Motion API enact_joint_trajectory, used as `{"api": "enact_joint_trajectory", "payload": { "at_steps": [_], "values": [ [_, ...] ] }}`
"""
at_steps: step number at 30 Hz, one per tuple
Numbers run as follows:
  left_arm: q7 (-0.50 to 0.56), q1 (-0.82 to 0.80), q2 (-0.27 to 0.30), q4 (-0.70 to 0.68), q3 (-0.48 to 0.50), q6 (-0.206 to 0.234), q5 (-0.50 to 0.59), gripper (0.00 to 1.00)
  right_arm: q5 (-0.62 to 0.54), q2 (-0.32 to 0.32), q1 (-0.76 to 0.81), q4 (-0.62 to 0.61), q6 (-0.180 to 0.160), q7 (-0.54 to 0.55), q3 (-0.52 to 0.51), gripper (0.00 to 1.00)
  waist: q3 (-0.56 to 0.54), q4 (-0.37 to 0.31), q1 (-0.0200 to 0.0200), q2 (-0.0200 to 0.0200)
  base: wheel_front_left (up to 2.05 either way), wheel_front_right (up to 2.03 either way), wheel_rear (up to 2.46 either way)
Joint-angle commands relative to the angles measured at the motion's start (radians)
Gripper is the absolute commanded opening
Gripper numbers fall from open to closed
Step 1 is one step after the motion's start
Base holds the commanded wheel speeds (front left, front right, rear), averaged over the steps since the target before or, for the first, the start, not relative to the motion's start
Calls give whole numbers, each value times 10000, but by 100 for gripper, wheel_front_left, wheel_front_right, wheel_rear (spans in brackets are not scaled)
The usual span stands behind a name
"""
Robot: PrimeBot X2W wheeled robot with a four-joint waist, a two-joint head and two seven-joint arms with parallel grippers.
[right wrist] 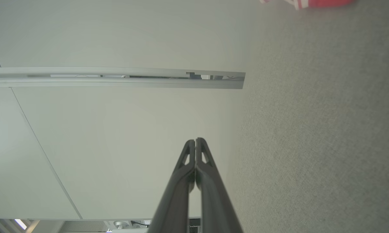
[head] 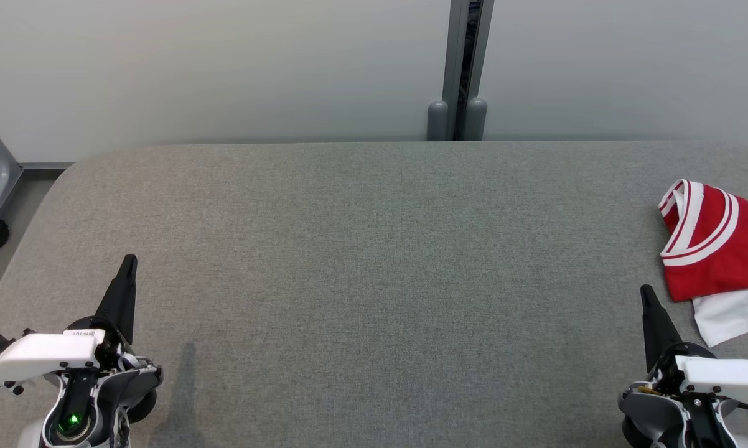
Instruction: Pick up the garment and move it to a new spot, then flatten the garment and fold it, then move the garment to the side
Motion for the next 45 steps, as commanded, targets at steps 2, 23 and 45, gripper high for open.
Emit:
{"api": "enact_joint_trajectory", "payload": {
  "at_steps": [2, 23, 45],
  "values": [
    [15, -182, 42, 8, 37, -39, 7, 0, 14, -39, -61, 26, 4, 8, -38, 0, 0, 0, 0, 0, 0, 0, 0],
    [24, -184, 35, 7, 45, -39, 18, 0, 15, -39, -62, 26, 4, 7, -37, 0, 0, 0, 0, 0, 0, 0, 0],
    [32, -186, 29, 6, 52, -39, 28, 0, 16, -41, -62, 26, 4, 6, -36, 0, 0, 0, 0, 0, 0, 0, 0]
  ]
}}
